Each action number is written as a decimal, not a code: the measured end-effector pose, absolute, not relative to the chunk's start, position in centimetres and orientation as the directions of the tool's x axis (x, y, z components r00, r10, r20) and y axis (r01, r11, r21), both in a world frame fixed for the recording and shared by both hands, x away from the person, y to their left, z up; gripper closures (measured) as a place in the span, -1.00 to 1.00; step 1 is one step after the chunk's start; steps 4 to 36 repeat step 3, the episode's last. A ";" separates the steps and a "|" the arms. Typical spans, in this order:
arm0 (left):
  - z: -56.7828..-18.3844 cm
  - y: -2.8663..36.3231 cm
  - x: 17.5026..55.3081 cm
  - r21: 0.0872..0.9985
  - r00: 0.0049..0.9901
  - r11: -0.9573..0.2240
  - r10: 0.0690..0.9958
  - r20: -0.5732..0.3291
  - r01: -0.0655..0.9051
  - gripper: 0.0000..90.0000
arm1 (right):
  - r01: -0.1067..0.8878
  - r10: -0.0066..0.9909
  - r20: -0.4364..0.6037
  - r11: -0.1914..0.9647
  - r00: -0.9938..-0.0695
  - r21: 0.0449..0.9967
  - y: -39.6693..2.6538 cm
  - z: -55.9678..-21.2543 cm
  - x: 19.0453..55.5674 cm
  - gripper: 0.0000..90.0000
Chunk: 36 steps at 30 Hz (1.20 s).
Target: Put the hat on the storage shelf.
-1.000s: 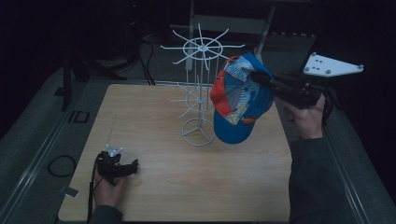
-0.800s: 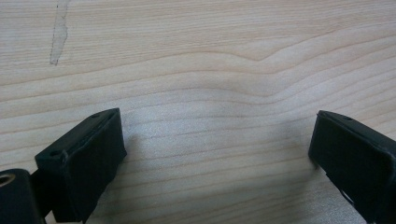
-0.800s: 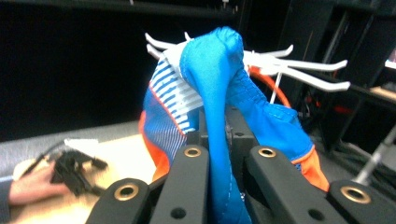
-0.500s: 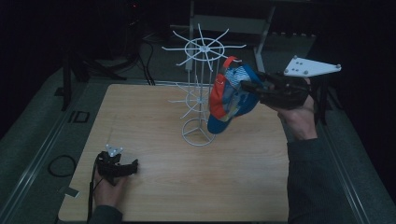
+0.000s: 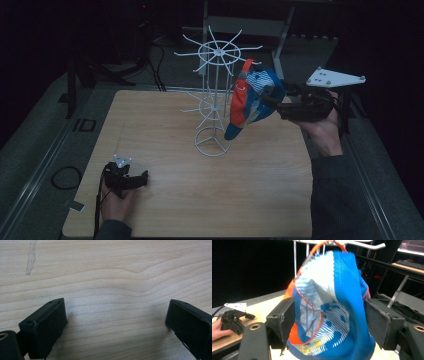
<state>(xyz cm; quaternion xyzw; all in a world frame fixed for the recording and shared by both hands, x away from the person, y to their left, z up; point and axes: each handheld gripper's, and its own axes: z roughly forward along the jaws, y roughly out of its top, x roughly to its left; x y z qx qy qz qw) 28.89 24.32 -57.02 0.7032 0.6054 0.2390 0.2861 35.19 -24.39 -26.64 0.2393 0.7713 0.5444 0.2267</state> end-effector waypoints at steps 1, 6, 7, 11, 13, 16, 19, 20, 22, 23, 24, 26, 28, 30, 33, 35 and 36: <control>-57.0 24.3 28.9 0.692 0.153 -0.103 0.988 -0.010 0.715 -0.91 | 0.122 0.616 -0.089 0.293 -0.783 0.948 -24.4 -26.6 35.2 -0.39; -57.0 24.3 28.9 0.692 0.153 -0.103 0.988 -0.010 0.715 -0.91 | 0.125 0.618 -0.091 0.297 -0.780 0.947 -24.5 -26.8 35.2 -0.39; -57.0 24.3 28.9 0.692 0.153 -0.103 0.988 -0.010 0.715 -0.91 | 0.125 0.618 -0.091 0.297 -0.780 0.947 -24.5 -26.8 35.2 -0.39; -57.0 24.3 28.9 0.692 0.153 -0.103 0.988 -0.010 0.715 -0.91 | 0.125 0.618 -0.091 0.297 -0.780 0.947 -24.5 -26.8 35.2 -0.39; -57.0 24.3 28.9 0.692 0.153 -0.103 0.988 -0.010 0.715 -0.91 | 0.125 0.618 -0.091 0.297 -0.780 0.947 -24.5 -26.8 35.2 -0.39; -57.0 24.3 28.9 0.692 0.153 -0.103 0.988 -0.010 0.715 -0.91 | 0.125 0.618 -0.091 0.297 -0.780 0.947 -24.5 -26.8 35.2 -0.39; -57.0 24.3 28.9 0.692 0.153 -0.103 0.988 -0.010 0.715 -0.91 | 0.125 0.618 -0.091 0.297 -0.780 0.947 -24.5 -26.8 35.2 -0.39; -57.0 24.3 28.9 0.692 0.153 -0.103 0.988 -0.010 0.715 -0.91 | 0.125 0.618 -0.091 0.297 -0.780 0.947 -24.5 -26.8 35.2 -0.39; -57.0 24.3 28.9 0.692 0.153 -0.103 0.988 -0.010 0.715 -0.91 | 0.125 0.618 -0.091 0.297 -0.780 0.947 -24.5 -26.8 35.2 -0.39; -57.0 24.3 28.9 0.692 0.153 -0.103 0.988 -0.010 0.715 -0.91 | 0.125 0.618 -0.091 0.297 -0.780 0.947 -24.5 -26.8 35.2 -0.39; -57.0 24.3 28.9 0.692 0.153 -0.103 0.988 -0.010 0.715 -0.91 | 0.125 0.618 -0.091 0.297 -0.780 0.947 -24.5 -26.8 35.2 -0.39; -57.0 24.3 28.9 0.692 0.153 -0.103 0.988 -0.010 0.715 -0.91 | 0.125 0.618 -0.091 0.297 -0.780 0.947 -24.5 -26.8 35.2 -0.39; -57.0 24.3 28.9 0.692 0.153 -0.103 0.988 -0.010 0.715 -0.91 | 0.125 0.618 -0.091 0.297 -0.780 0.947 -24.5 -26.8 35.2 -0.39; -57.0 24.3 28.9 0.692 0.153 -0.103 0.988 -0.010 0.715 -0.91 | 0.125 0.618 -0.091 0.297 -0.780 0.947 -24.5 -26.8 35.2 -0.39; -57.0 24.3 28.9 0.692 0.153 -0.103 0.988 -0.010 0.715 -0.91 | 0.125 0.618 -0.091 0.297 -0.780 0.947 -24.5 -26.8 35.2 -0.39; -57.0 24.3 28.9 0.692 0.153 -0.103 0.988 -0.010 0.715 -0.91 | 0.125 0.618 -0.091 0.297 -0.780 0.947 -24.5 -26.8 35.2 -0.39; -57.0 24.3 28.9 0.692 0.153 -0.103 0.988 -0.010 0.715 -0.91 | 0.125 0.618 -0.091 0.297 -0.780 0.947 -24.5 -26.8 35.2 -0.39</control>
